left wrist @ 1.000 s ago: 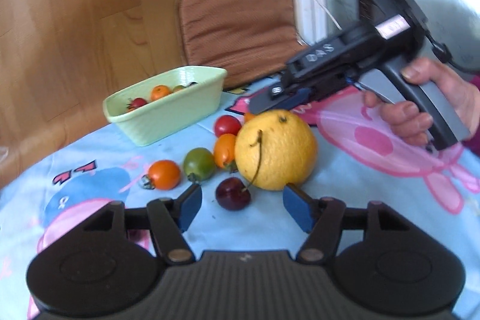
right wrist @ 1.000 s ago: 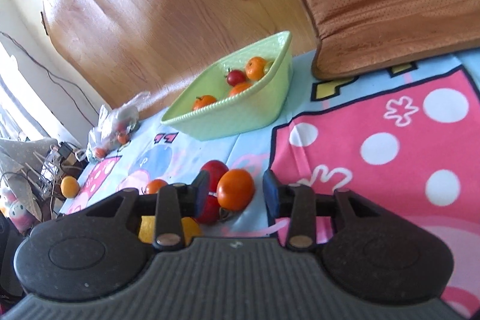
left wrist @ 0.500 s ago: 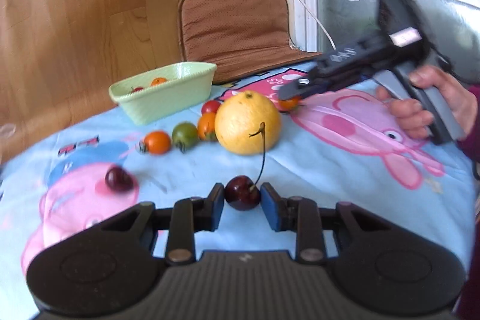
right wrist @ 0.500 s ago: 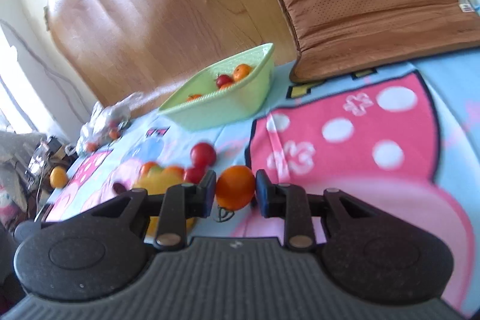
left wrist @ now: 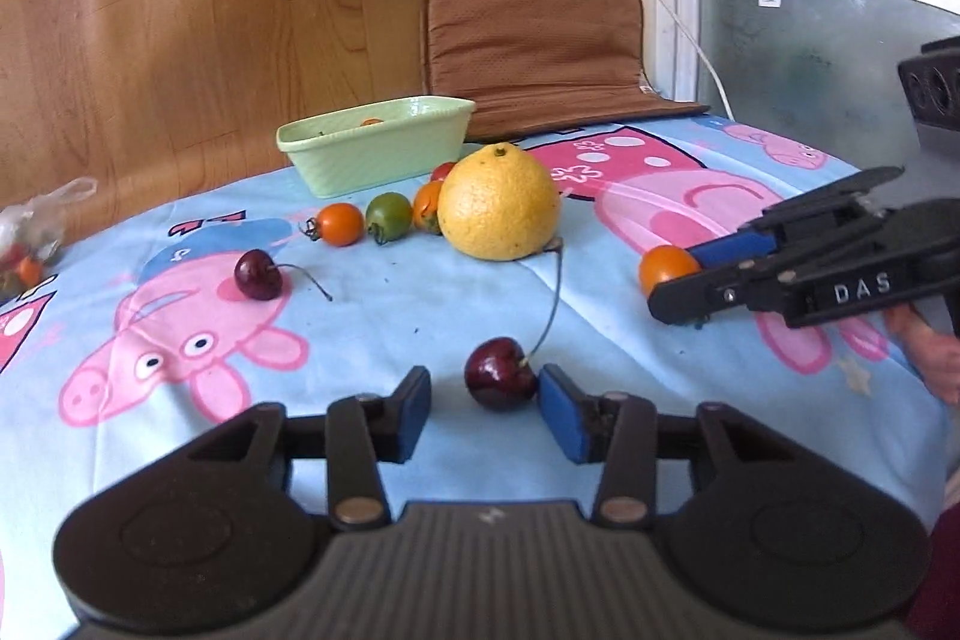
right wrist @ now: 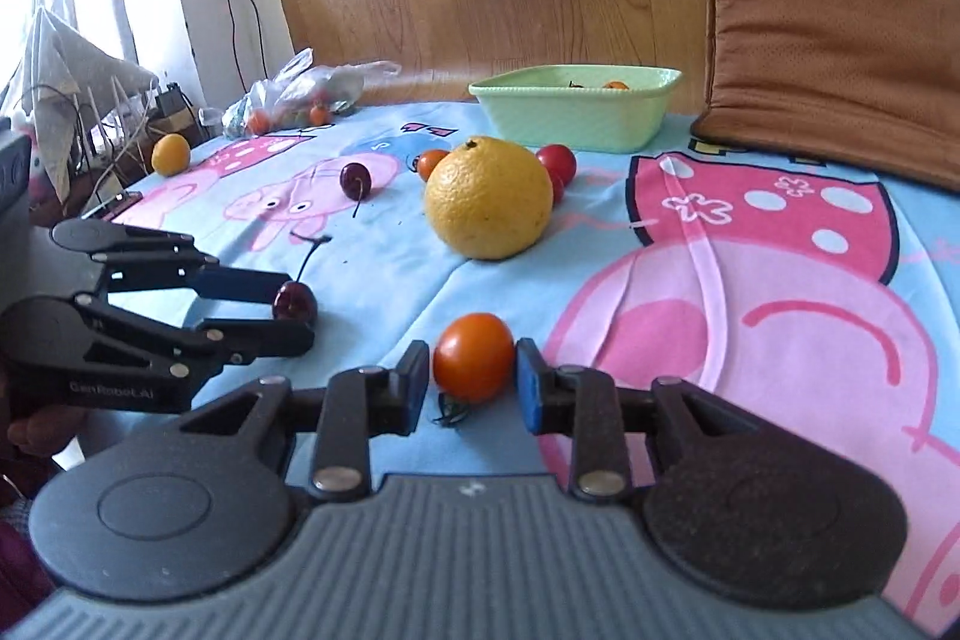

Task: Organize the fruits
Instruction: 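Grasp the dark cherry with the left tool while the right tool grasps a cherry tomato, then carry both fruits over the green basket and open both tools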

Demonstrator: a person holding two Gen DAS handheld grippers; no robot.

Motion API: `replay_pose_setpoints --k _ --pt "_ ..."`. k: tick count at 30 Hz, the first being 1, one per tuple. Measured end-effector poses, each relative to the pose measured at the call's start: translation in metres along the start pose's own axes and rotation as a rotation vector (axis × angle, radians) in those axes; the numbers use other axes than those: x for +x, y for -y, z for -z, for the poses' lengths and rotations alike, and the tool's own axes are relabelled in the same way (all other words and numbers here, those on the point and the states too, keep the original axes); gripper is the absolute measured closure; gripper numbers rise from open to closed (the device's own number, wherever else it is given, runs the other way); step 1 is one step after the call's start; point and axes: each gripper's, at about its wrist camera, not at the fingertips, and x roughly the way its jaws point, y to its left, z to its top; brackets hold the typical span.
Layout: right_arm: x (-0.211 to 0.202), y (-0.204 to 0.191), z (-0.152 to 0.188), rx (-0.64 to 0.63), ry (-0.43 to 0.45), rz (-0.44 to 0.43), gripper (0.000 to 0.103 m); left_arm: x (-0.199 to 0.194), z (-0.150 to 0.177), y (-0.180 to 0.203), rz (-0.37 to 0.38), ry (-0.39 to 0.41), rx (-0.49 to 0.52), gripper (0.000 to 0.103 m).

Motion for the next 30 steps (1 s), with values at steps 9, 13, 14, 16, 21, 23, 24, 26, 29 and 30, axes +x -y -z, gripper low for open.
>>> replay_pose_setpoints --k 9,13,14,16,21,23,24,26,29,30 --pt "-0.007 -0.005 0.008 -0.011 0.022 0.036 0.059 -0.001 -0.007 0.008 -0.008 0.028 0.021 0.051" --pt "-0.007 -0.009 0.011 -0.035 0.026 0.049 0.065 0.007 -0.005 0.01 0.007 0.017 0.024 0.077" --pt "-0.007 -0.01 0.011 -0.045 0.027 0.055 0.072 0.007 -0.005 0.009 0.01 0.017 0.017 0.077" --pt "-0.008 -0.011 0.008 -0.053 0.036 0.053 0.072 0.003 -0.009 0.004 0.039 0.018 -0.02 0.077" --pt "-0.011 0.003 -0.015 -0.005 0.114 0.021 0.072 -0.005 -0.04 -0.022 0.072 0.081 -0.107 0.077" --pt "-0.008 0.013 -0.032 0.021 0.145 0.013 0.072 0.001 -0.059 -0.039 0.071 0.096 -0.146 0.077" --pt "-0.006 0.02 -0.042 0.033 0.159 0.012 0.072 0.006 -0.068 -0.047 0.064 0.1 -0.16 0.077" --pt "0.002 0.034 -0.064 0.058 0.179 0.004 0.072 0.02 -0.09 -0.063 0.044 0.111 -0.174 0.077" --pt "0.024 0.054 -0.094 0.079 0.198 0.01 0.072 0.047 -0.121 -0.083 0.009 0.116 -0.178 0.077" --pt "0.033 0.06 -0.103 0.086 0.198 0.012 0.072 0.058 -0.131 -0.089 0.01 0.111 -0.185 0.077"
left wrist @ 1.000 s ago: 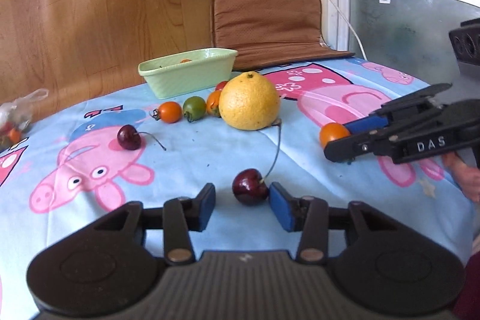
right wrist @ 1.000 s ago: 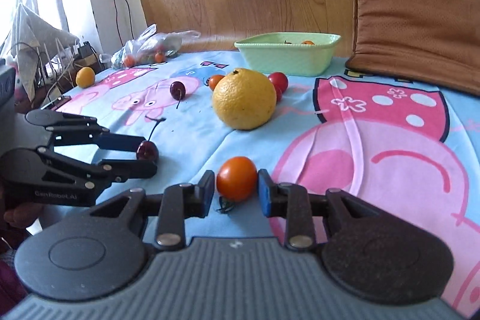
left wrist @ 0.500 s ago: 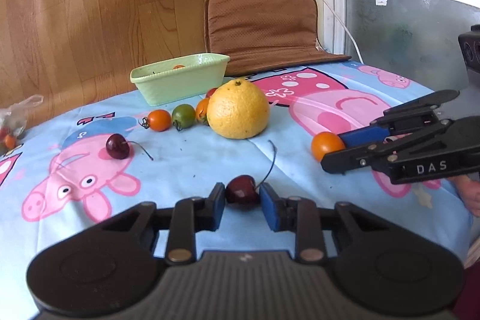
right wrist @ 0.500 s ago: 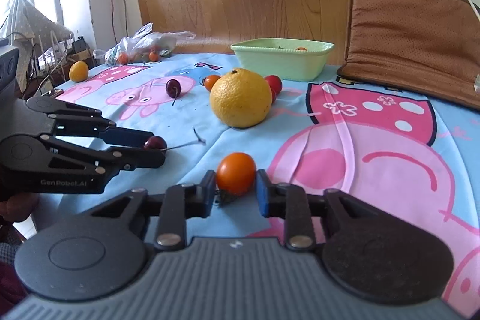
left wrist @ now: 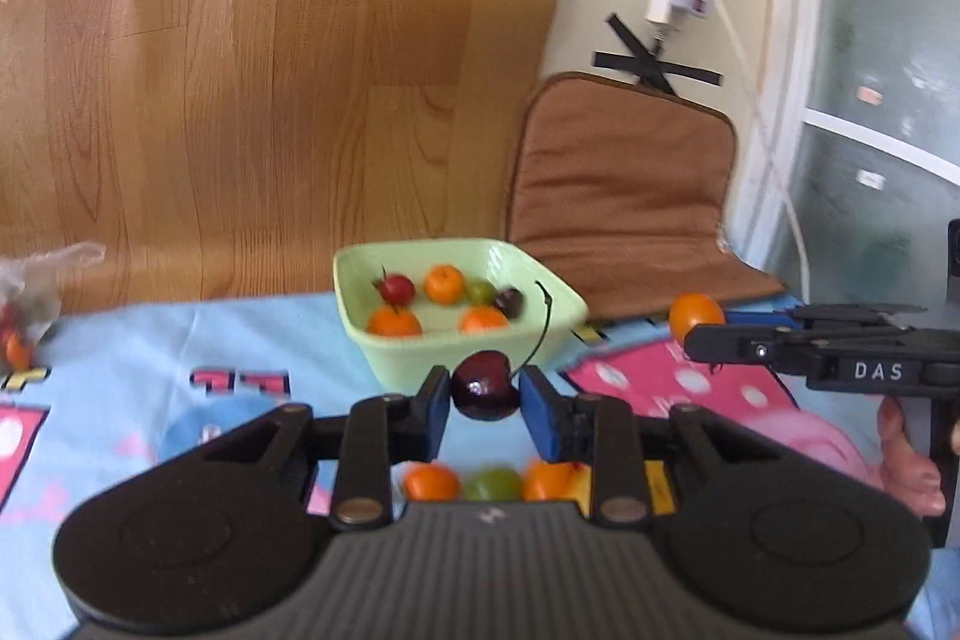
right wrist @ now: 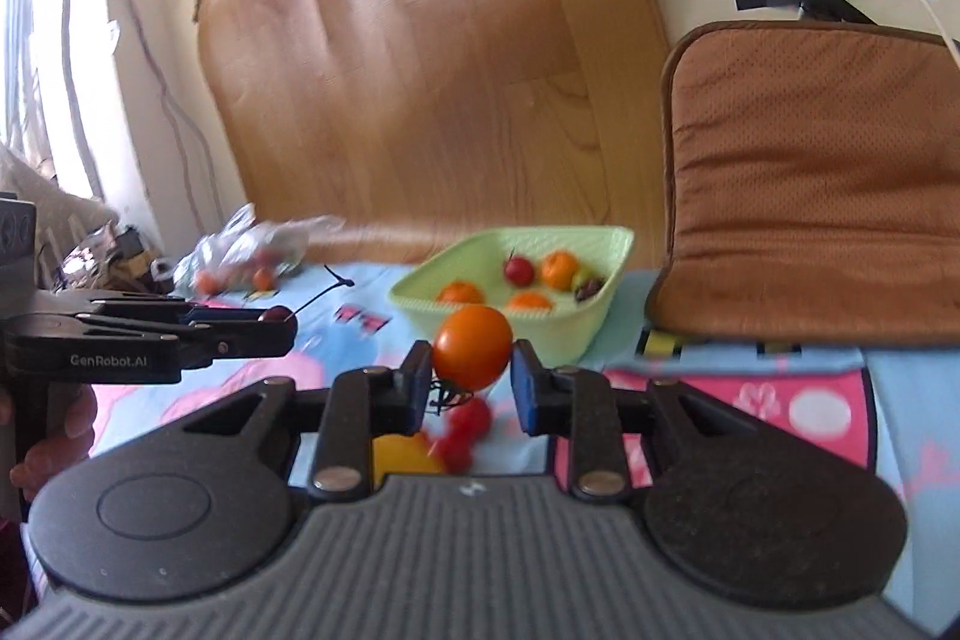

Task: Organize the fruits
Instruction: 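Carry both fruits over the green basket and open both tools, then move both open tools back toward the remaining fruits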

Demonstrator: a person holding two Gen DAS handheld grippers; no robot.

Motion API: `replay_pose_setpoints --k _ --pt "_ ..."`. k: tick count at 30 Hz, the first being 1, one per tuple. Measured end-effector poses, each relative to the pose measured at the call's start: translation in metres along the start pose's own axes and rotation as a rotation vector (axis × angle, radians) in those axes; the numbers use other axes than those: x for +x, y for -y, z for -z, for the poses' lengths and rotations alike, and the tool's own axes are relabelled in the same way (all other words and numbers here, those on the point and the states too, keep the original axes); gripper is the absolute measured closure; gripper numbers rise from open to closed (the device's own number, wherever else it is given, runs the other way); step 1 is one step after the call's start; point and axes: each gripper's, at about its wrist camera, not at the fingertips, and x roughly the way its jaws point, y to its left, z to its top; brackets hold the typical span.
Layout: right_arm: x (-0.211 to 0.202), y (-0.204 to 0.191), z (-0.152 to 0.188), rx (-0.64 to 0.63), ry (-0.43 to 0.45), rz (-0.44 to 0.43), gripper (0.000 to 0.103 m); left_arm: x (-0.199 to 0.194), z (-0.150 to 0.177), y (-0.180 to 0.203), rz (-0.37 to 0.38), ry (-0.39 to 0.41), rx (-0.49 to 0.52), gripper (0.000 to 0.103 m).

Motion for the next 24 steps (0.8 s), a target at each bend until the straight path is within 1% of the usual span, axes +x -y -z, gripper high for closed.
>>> replay_pose_setpoints --k 3,6,8,12,14,15,16,18,21,24 --pt "0.037 0.023 -0.019 0.033 -0.011 -0.008 0.072 0.039 -0.025 -0.012 -0.014 -0.02 -0.012 0.077" --pt "0.071 0.04 -0.027 0.056 -0.036 0.007 0.072 0.074 -0.038 -0.019 -0.023 -0.048 -0.014 0.077" --pt "0.087 0.048 -0.03 0.07 -0.05 0.006 0.072 0.094 -0.042 -0.021 -0.027 -0.067 -0.006 0.077" --pt "0.109 0.053 -0.03 0.042 -0.07 0.027 0.071 0.124 -0.042 -0.023 -0.055 -0.104 0.01 0.076" --pt "0.116 0.05 -0.027 0.011 -0.073 0.041 0.07 0.132 -0.04 -0.023 -0.074 -0.116 0.01 0.071" --pt "0.116 0.048 -0.026 -0.003 -0.067 0.055 0.065 0.132 -0.039 -0.023 -0.084 -0.114 0.007 0.067" --pt "0.114 0.047 -0.026 -0.008 -0.057 0.066 0.061 0.129 -0.04 -0.023 -0.089 -0.105 0.003 0.066" --pt "0.103 0.045 -0.026 0.002 -0.038 0.062 0.06 0.113 -0.039 -0.025 -0.085 -0.076 -0.009 0.065" --pt "0.079 0.046 -0.026 0.035 -0.013 0.045 0.06 0.078 -0.035 -0.031 -0.087 -0.027 -0.046 0.062" --pt "0.046 0.042 -0.014 0.087 -0.007 0.029 0.06 0.035 -0.019 -0.041 -0.101 0.009 -0.089 0.052"
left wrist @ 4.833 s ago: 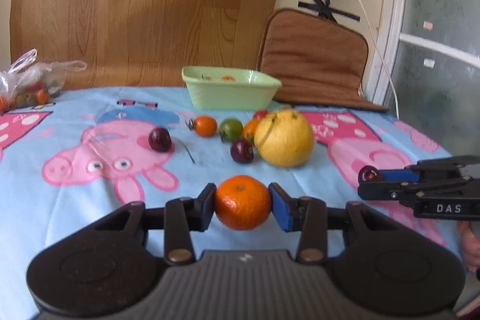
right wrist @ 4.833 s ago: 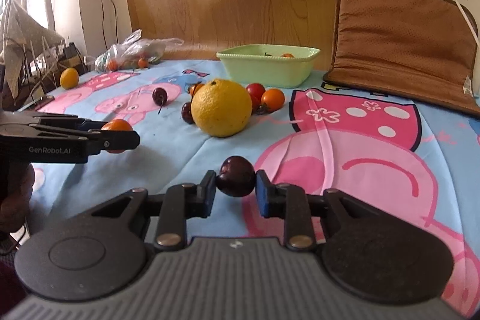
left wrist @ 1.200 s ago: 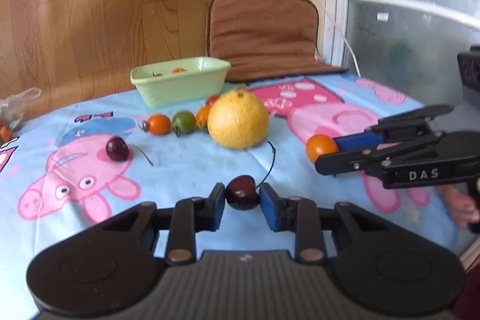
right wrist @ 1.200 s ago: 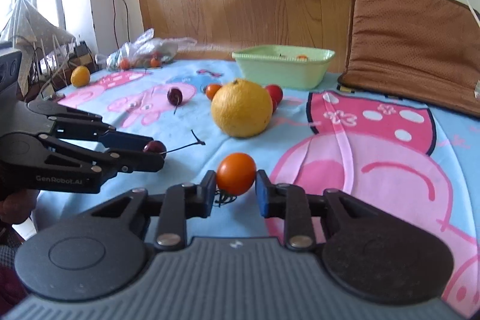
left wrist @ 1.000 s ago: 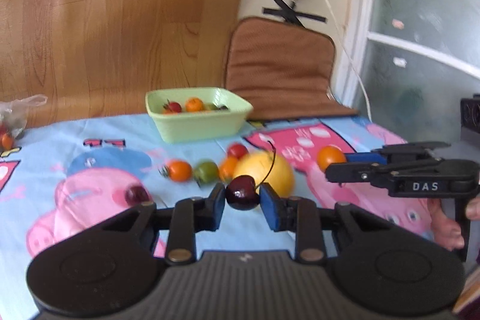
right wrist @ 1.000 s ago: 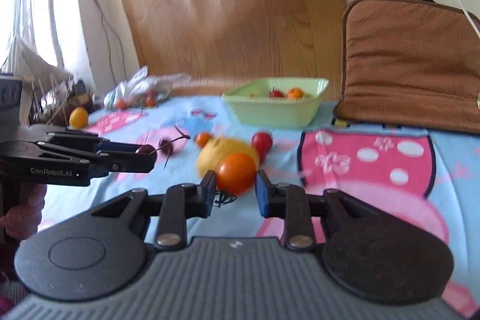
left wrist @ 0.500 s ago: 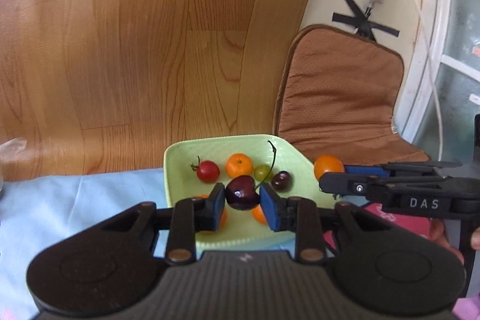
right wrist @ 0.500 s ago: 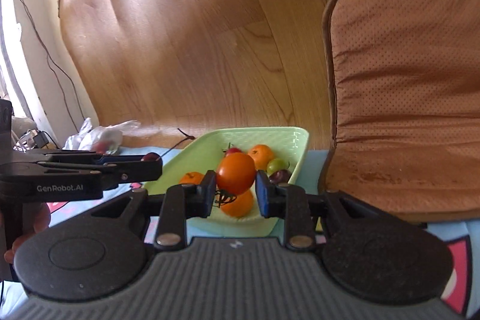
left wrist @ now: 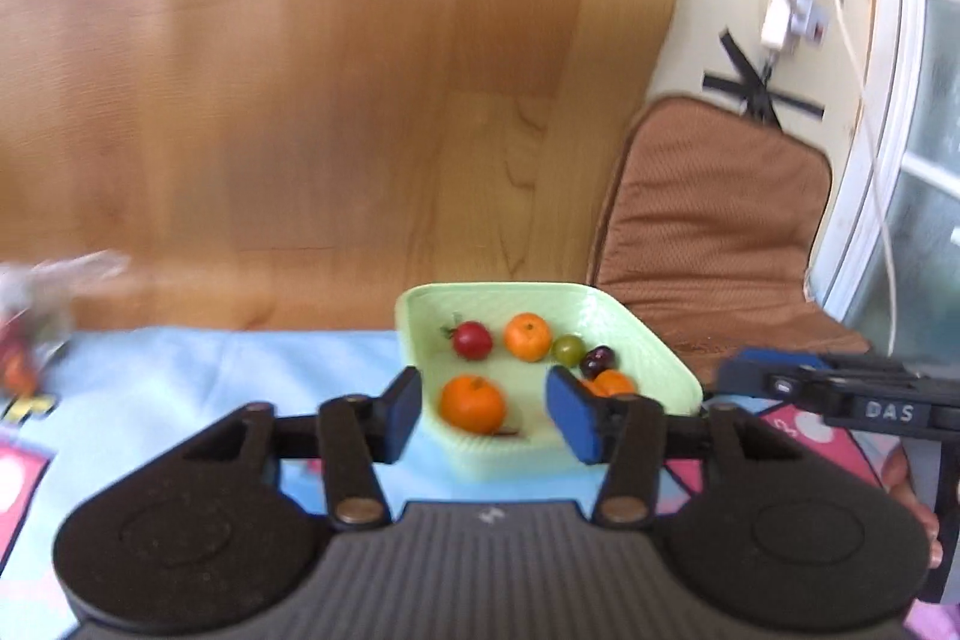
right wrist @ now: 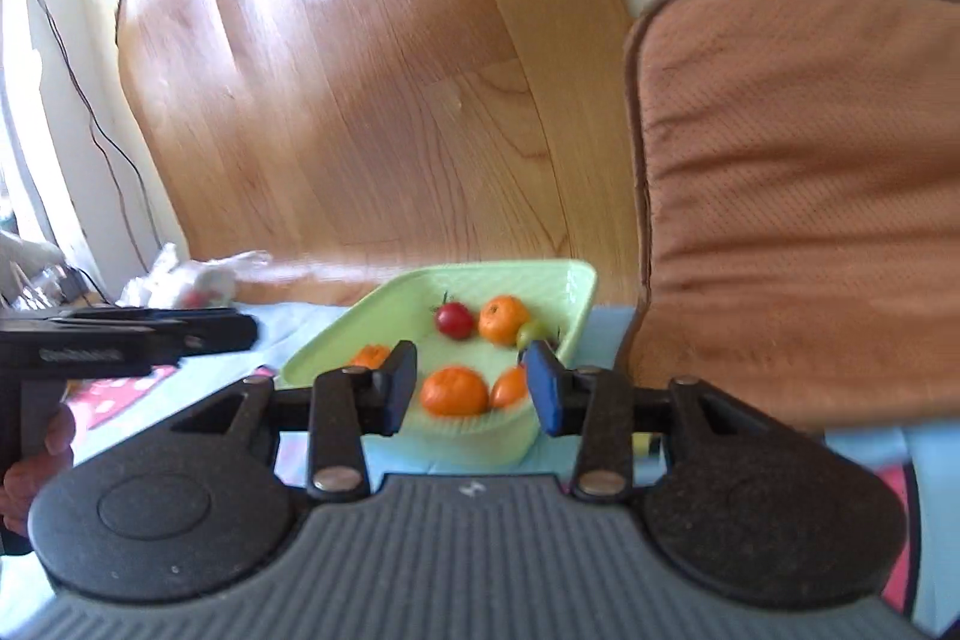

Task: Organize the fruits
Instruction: 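Move both open tools back toward the remaining fruits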

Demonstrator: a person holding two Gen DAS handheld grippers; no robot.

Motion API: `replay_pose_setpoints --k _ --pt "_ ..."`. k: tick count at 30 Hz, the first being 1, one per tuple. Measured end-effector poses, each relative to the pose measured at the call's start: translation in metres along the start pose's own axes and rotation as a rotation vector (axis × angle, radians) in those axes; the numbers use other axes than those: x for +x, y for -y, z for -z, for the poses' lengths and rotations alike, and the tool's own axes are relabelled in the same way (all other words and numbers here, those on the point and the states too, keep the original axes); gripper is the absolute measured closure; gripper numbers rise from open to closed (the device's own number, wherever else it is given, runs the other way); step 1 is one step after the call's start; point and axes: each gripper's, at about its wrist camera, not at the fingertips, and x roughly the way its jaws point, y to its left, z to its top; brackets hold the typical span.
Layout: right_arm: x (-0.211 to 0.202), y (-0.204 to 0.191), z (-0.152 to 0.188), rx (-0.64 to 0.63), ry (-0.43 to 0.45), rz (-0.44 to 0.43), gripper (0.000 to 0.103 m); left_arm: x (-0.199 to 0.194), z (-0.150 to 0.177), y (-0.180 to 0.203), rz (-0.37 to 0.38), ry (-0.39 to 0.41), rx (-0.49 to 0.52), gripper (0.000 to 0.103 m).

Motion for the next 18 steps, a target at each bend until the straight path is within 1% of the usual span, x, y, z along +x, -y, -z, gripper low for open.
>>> replay_pose_setpoints --k 3,5,7,9,12,14,16,18 --pt "-0.023 -0.004 0.021 0.049 -0.021 -0.011 0.06 -0.036 0.022 -0.015 -0.047 0.006 -0.026 0.05" --pt "-0.037 -0.007 0.037 0.084 -0.028 -0.021 0.06 -0.059 0.041 -0.023 -0.095 0.004 -0.046 0.049" --pt "-0.05 -0.01 0.051 0.122 -0.016 -0.027 0.06 -0.077 0.06 -0.03 -0.129 0.0 -0.071 0.048" --pt "-0.061 -0.016 0.06 0.133 0.0 -0.03 0.059 -0.091 0.079 -0.035 -0.141 0.0 -0.084 0.048" --pt "-0.071 -0.035 0.06 0.073 0.011 -0.05 0.059 -0.098 0.097 -0.036 -0.135 -0.009 -0.09 0.048" --pt "-0.069 -0.051 0.058 0.02 0.007 -0.066 0.059 -0.098 0.103 -0.033 -0.143 -0.011 -0.071 0.047" --pt "-0.07 -0.067 0.058 -0.012 0.004 -0.101 0.06 -0.097 0.112 -0.029 -0.147 -0.01 -0.055 0.047" --pt "-0.07 -0.082 0.062 -0.042 -0.002 -0.147 0.06 -0.093 0.118 -0.027 -0.154 -0.03 -0.041 0.047"
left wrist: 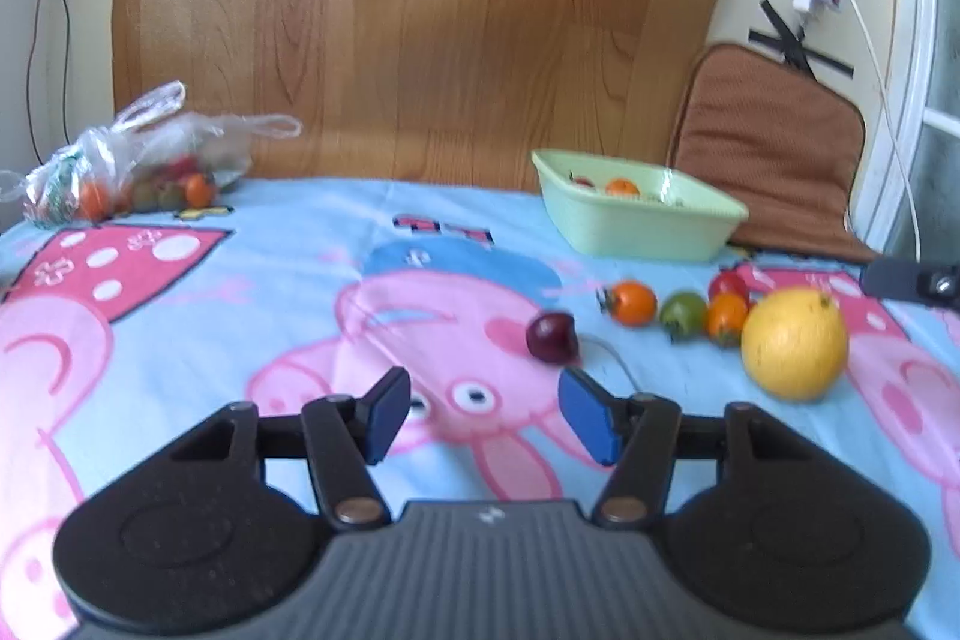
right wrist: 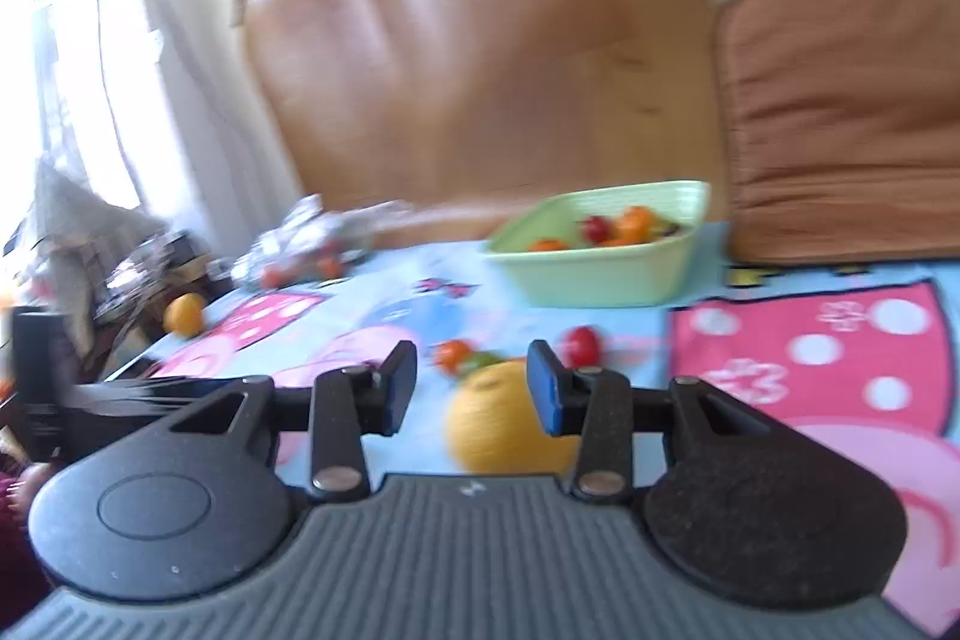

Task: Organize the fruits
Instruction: 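Move both open tools back toward the remaining fruits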

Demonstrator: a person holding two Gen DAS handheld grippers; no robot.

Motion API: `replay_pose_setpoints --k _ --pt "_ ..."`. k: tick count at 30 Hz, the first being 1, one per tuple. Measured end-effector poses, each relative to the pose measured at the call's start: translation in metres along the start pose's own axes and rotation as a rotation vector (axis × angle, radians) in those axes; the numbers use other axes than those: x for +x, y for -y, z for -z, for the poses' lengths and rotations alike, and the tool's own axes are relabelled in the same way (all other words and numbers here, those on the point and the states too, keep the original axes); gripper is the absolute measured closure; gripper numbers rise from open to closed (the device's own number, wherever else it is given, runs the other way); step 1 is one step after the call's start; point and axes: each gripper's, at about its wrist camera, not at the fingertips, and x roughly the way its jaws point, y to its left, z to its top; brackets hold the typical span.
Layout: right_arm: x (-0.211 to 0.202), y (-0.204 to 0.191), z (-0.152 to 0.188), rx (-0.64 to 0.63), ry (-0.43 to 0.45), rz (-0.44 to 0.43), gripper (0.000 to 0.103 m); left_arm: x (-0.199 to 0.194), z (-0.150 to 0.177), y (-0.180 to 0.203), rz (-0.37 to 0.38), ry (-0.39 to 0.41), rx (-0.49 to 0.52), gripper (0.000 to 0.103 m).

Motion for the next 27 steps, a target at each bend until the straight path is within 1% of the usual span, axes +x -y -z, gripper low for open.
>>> replay_pose_setpoints --k 2,4,6,8,9,10,11,12,16,22,27 --pt "0.003 -0.013 0.007 -0.025 -0.013 -0.04 0.06 -0.003 0.004 0.004 -0.012 0.018 0.028 0.047" --pt "0.01 -0.021 0.018 -0.043 -0.04 -0.06 0.06 -0.004 0.007 0.008 -0.015 0.022 0.059 0.047" --pt "0.019 -0.025 0.029 -0.019 -0.088 -0.067 0.06 -0.005 0.008 0.014 -0.021 0.03 0.091 0.047" --pt "0.028 -0.022 0.04 0.042 -0.144 -0.091 0.06 -0.006 0.009 0.017 -0.023 0.036 0.107 0.046" --pt "0.033 -0.021 0.044 0.062 -0.177 -0.085 0.06 -0.006 0.009 0.017 -0.025 0.035 0.107 0.046" --pt "0.034 -0.026 0.044 0.036 -0.182 -0.075 0.06 -0.006 0.009 0.016 -0.024 0.035 0.104 0.046" --pt "0.031 -0.028 0.043 0.016 -0.15 -0.077 0.058 -0.006 0.009 0.015 -0.022 0.034 0.1 0.046" --pt "0.029 -0.029 0.044 0.004 -0.137 -0.08 0.056 -0.006 0.008 0.014 -0.02 0.033 0.096 0.046" --pt "0.028 -0.033 0.047 -0.014 -0.141 -0.072 0.056 -0.006 0.009 0.013 -0.02 0.038 0.09 0.046" --pt "0.027 -0.028 0.048 0.011 -0.128 -0.056 0.056 -0.006 0.008 0.012 -0.031 0.041 0.087 0.045" --pt "0.026 -0.03 0.049 0.003 -0.116 -0.054 0.056 -0.006 0.008 0.011 -0.032 0.042 0.086 0.045"
